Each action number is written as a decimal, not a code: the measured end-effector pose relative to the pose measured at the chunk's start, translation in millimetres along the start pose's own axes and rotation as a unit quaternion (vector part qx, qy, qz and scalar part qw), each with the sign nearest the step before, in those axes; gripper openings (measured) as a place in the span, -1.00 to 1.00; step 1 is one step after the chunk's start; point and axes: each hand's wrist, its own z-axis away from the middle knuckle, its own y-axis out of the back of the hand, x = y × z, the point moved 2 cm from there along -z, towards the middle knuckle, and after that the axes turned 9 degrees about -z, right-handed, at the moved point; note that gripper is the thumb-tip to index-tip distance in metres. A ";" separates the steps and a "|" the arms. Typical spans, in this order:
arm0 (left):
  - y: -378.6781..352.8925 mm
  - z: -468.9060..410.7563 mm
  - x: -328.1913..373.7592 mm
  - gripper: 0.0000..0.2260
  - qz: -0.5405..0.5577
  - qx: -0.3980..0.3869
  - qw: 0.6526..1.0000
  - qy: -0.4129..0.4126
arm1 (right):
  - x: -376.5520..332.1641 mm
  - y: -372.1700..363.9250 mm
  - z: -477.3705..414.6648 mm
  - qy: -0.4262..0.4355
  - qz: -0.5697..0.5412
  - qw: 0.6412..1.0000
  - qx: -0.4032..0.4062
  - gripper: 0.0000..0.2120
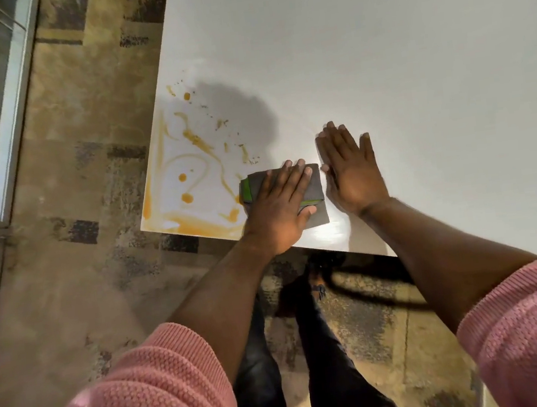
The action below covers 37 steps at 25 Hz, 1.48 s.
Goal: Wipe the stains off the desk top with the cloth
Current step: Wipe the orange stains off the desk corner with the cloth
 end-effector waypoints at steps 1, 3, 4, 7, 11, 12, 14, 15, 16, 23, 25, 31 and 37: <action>-2.5 6.3 1.9 -0.36 -0.002 0.001 1.000 0.012 | -3.1 -3.5 0.1 0.001 0.000 1.000 -0.004 -0.45; -7.4 20.1 4.9 -0.37 -0.003 0.006 1.000 0.030 | -7.8 -9.9 2.8 0.001 0.001 1.000 -0.012 -0.43; -9.6 26.9 6.4 -0.37 0.001 0.009 0.999 0.040 | -9.2 -12.9 4.8 -0.002 0.003 1.000 -0.014 -0.42; -14.1 37.6 12.4 -0.35 -0.001 0.001 0.997 0.072 | -14.2 -20.6 10.5 -0.011 0.008 1.000 -0.016 -0.41; -13.3 25.2 7.4 -0.32 -0.003 -0.005 0.996 0.088 | -23.5 -28.2 9.0 -0.018 0.014 1.000 -0.002 -0.42; -11.8 20.1 5.8 -0.33 -0.005 -0.002 0.996 0.092 | -22.5 -29.2 9.1 -0.019 0.016 1.000 0.003 -0.43; -10.2 11.5 2.6 -0.35 -0.006 0.002 0.995 0.104 | -19.9 -31.1 9.7 -0.017 0.020 1.000 0.011 -0.42; -9.8 8.5 1.4 -0.35 -0.003 0.005 0.994 0.108 | -19.0 -31.8 9.8 -0.016 0.024 0.999 0.016 -0.41; -9.4 7.3 0.5 -0.35 0.001 0.008 0.994 0.110 | -18.7 -33.1 9.1 -0.013 0.029 0.999 0.019 -0.41; -13.1 30.9 17.3 -0.35 -0.023 0.000 0.985 0.172 | -17.8 -38.5 8.9 -0.007 0.038 0.999 0.029 -0.40; -15.9 45.8 23.8 -0.34 -0.008 -0.015 0.982 0.187 | -20.3 -37.5 8.6 -0.012 0.036 0.999 0.027 -0.39; -14.0 50.2 12.0 -0.32 0.003 -0.039 0.980 0.193 | -42.8 -38.9 -0.3 0.002 0.033 0.999 0.018 -0.35; -3.4 25.0 -40.5 -0.35 0.029 0.006 0.975 0.221 | -47.5 -49.2 -8.2 0.005 0.010 1.000 0.029 -0.38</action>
